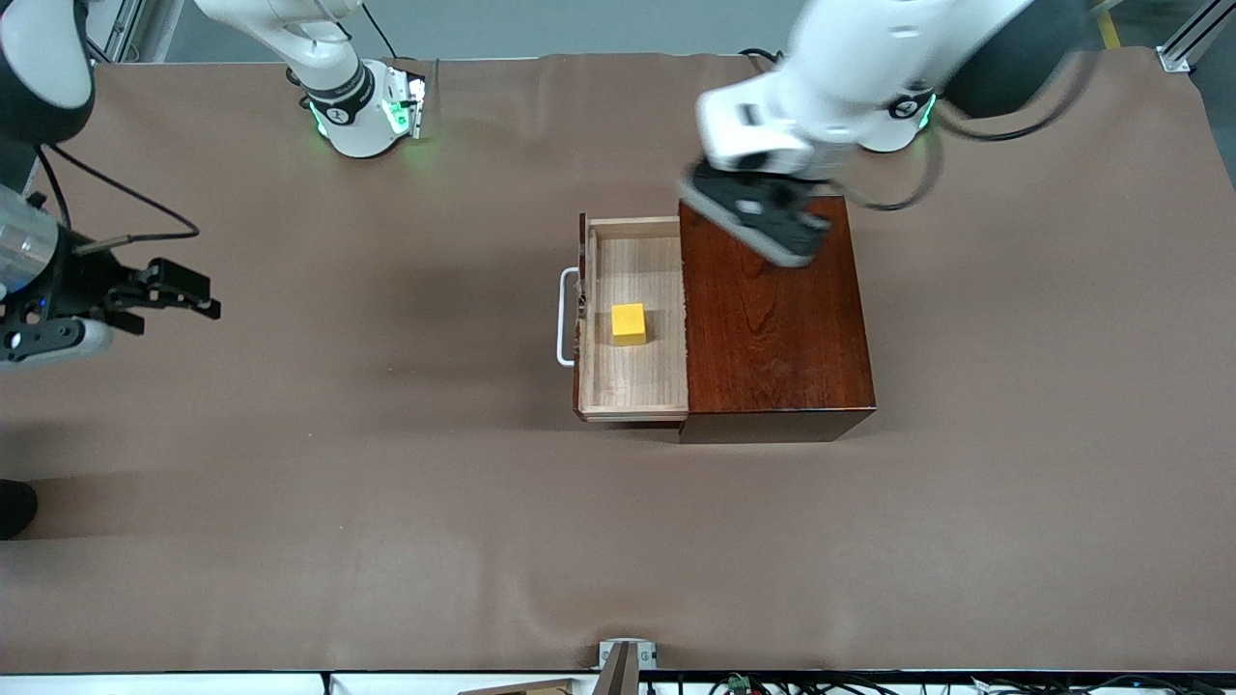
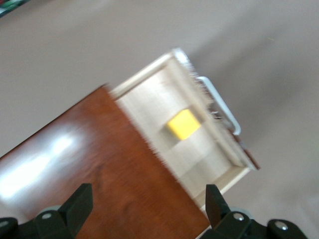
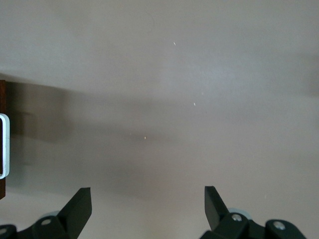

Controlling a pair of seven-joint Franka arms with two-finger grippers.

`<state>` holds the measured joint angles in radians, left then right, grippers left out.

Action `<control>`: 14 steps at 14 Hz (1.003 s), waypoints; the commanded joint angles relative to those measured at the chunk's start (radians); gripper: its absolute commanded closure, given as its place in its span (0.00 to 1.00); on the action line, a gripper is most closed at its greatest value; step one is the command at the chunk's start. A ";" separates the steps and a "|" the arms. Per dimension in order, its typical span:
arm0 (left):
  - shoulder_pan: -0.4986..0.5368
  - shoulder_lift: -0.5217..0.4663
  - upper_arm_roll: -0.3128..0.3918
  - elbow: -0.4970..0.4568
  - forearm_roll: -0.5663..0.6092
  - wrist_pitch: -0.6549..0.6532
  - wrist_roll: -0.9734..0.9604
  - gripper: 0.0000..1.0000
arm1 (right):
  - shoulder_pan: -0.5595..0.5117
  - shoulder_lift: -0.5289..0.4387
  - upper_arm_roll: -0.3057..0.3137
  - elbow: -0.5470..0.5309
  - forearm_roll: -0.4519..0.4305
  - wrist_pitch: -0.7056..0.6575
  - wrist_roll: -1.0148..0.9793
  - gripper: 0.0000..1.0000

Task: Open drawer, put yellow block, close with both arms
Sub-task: 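Lower the left gripper to the drawer front beside the handle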

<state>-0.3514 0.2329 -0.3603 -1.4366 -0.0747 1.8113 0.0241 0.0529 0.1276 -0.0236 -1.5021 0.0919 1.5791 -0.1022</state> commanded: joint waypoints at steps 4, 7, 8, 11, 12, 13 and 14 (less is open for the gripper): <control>-0.176 0.294 0.012 0.152 0.004 0.215 0.547 0.00 | -0.120 -0.150 0.129 -0.150 -0.038 -0.010 0.052 0.00; -0.245 0.413 0.055 0.188 0.010 0.319 0.701 0.00 | -0.111 -0.158 0.122 -0.145 -0.040 -0.050 0.114 0.00; -0.267 0.440 0.072 0.189 0.010 0.360 0.735 0.00 | -0.110 -0.158 0.125 -0.145 -0.038 -0.057 0.143 0.00; -0.326 0.505 0.135 0.189 0.010 0.425 0.746 0.00 | -0.093 -0.154 0.110 -0.132 -0.061 -0.059 0.142 0.00; -0.343 0.516 0.150 0.189 0.010 0.430 0.741 0.00 | -0.094 -0.154 0.111 -0.121 -0.078 -0.060 0.133 0.00; -0.357 0.526 0.168 0.188 0.010 0.430 0.738 0.00 | -0.093 -0.154 0.110 -0.115 -0.083 -0.071 0.133 0.00; -0.369 0.531 0.181 0.186 0.010 0.428 0.731 0.00 | -0.096 -0.152 0.109 -0.100 -0.081 -0.098 0.134 0.00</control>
<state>-0.6883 0.7432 -0.2141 -1.2841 -0.0740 2.2418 0.7528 -0.0377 -0.0032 0.0821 -1.6127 0.0262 1.5148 0.0201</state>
